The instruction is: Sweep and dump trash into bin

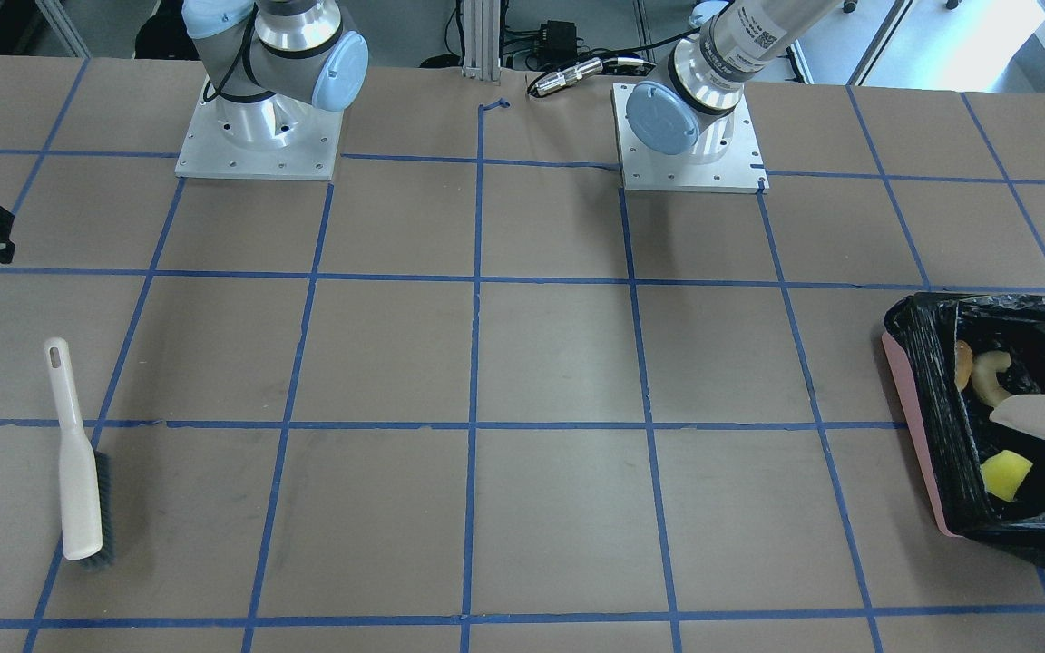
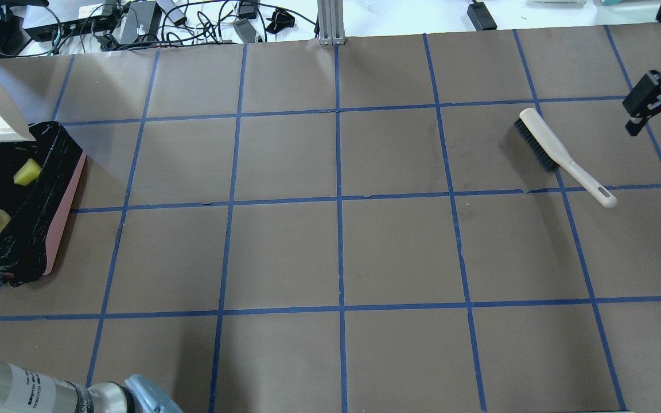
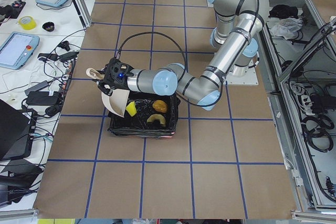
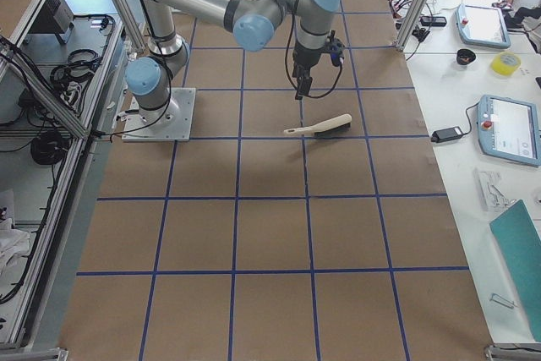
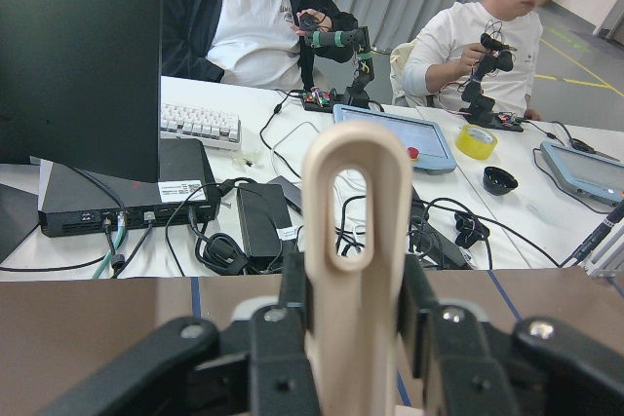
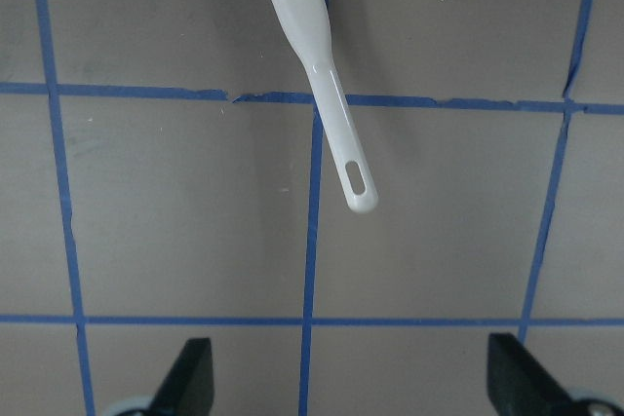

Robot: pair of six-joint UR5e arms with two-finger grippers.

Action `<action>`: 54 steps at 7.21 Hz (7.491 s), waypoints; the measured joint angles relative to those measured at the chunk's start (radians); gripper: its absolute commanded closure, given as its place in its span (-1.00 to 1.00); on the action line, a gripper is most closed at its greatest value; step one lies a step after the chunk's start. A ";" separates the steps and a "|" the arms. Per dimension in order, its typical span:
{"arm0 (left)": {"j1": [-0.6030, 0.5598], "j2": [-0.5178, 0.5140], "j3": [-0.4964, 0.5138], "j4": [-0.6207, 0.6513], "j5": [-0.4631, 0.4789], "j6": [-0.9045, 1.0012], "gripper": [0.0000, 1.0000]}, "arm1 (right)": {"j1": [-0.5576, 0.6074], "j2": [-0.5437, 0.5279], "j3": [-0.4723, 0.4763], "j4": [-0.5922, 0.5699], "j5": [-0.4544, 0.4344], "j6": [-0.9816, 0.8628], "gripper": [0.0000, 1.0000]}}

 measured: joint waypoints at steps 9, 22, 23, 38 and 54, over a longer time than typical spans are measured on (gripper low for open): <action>-0.497 0.108 -0.002 -0.011 1.106 -0.951 1.00 | 0.395 -0.027 -0.095 0.120 0.134 0.620 -1.00; -0.760 -0.101 -0.069 -0.312 1.252 -1.951 1.00 | 0.409 -0.054 -0.009 0.003 0.163 0.584 -1.00; -0.760 -0.120 -0.045 -0.312 1.253 -1.949 1.00 | 0.409 -0.054 -0.009 0.004 0.160 0.584 -1.00; -0.764 -0.126 -0.075 -0.318 1.371 -2.014 0.13 | 0.407 -0.062 -0.006 0.018 0.148 0.584 -1.00; -0.840 0.222 -0.040 -0.662 1.124 -0.812 -1.00 | 0.404 -0.068 -0.004 0.020 0.146 0.584 -1.00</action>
